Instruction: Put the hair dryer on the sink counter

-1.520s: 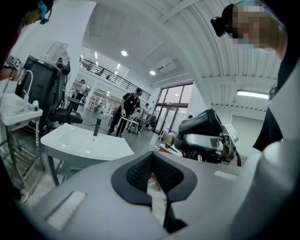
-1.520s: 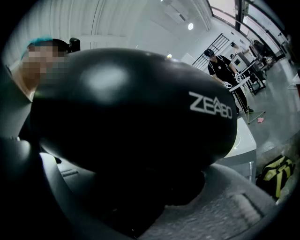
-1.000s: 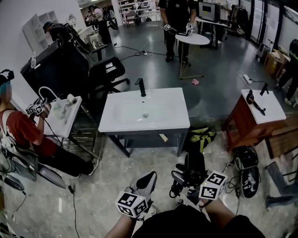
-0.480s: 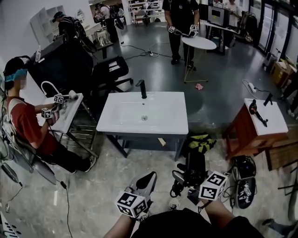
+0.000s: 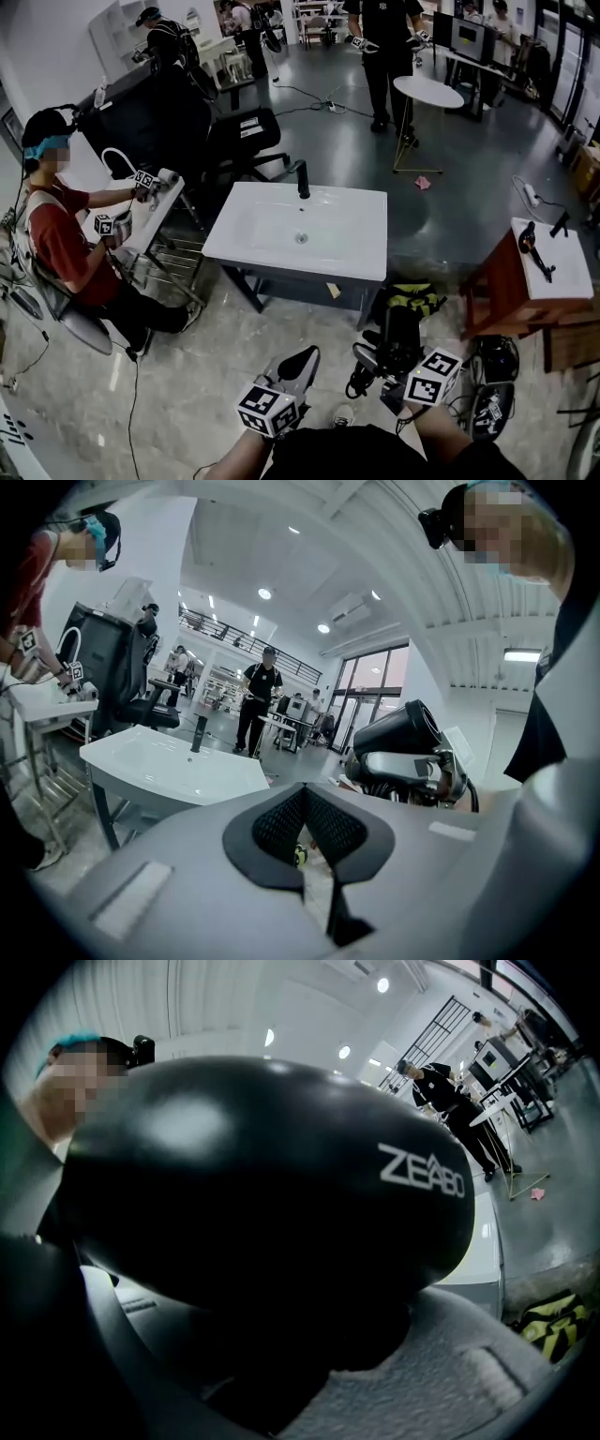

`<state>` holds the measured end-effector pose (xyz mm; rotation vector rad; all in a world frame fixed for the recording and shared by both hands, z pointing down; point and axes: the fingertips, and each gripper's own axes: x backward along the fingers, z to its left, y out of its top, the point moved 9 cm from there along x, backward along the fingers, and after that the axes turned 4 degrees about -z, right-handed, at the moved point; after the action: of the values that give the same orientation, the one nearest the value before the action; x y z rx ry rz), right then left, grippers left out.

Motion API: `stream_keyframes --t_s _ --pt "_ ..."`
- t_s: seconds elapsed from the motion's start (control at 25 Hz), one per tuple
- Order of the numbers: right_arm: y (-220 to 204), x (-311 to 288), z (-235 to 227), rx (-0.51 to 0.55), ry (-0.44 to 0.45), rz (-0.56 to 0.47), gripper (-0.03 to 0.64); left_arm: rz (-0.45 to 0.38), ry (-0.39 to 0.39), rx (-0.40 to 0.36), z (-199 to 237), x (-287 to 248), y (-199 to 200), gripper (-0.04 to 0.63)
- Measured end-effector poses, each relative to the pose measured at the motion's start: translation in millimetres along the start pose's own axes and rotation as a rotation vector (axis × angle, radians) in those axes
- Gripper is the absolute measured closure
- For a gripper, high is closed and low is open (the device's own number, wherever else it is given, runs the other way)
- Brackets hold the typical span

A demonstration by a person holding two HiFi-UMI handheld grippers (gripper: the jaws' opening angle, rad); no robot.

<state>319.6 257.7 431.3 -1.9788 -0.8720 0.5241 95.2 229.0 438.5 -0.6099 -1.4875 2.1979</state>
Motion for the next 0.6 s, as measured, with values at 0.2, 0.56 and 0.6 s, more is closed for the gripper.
stream_keyframes --t_s 0.2,0.56,0.6 --pt "7 3 -17 -0.017 0.008 0.004 0.446 0.006 0.026 -0.008 -4 -9 2 0.592" --pt "11 -1 -37 -0.047 -0.009 -0.011 0.446 0.025 0.021 -0.015 8 -28 10 0.592" --pt "11 -2 -40 -0.049 -0.015 -0.013 0.446 0.028 0.017 -0.014 11 -30 10 0.592"
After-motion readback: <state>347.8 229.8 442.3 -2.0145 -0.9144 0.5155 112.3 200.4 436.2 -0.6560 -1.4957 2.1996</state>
